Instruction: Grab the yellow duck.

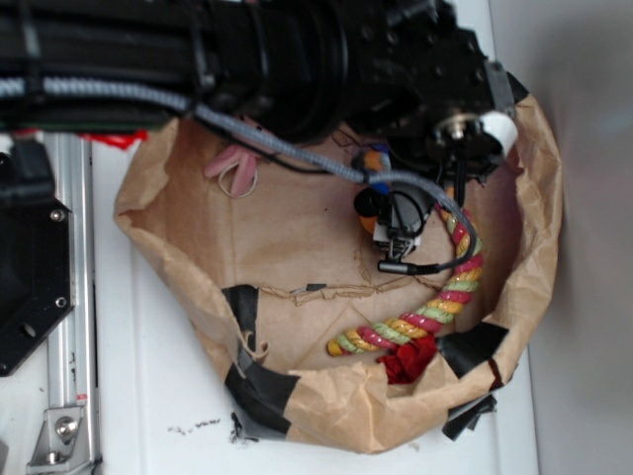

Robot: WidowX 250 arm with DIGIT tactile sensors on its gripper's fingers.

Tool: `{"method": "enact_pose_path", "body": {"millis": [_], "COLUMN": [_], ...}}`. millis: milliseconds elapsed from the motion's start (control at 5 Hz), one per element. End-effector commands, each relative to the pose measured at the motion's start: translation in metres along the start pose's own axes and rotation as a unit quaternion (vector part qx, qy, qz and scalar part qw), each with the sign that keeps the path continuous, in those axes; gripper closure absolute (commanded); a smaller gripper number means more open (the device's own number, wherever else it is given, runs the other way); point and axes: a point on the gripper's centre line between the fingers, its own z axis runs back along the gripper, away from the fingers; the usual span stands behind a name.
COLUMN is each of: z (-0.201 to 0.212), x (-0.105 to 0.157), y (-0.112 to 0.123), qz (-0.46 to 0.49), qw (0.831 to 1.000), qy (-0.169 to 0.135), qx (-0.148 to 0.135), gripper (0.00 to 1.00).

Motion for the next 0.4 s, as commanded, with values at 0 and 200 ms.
{"method": "enact_pose_path", "body": {"millis": [0, 200], "z": [0.005, -0.004], "x": [-0.02, -0.034], "y": [-0.01, -0.028], "qz": [-0.047, -0.071], "qw": [0.999, 0.997], "qy": [0.0, 0.019], "qx": [0.015, 0.009], "gripper": [0.0, 0.0]}}
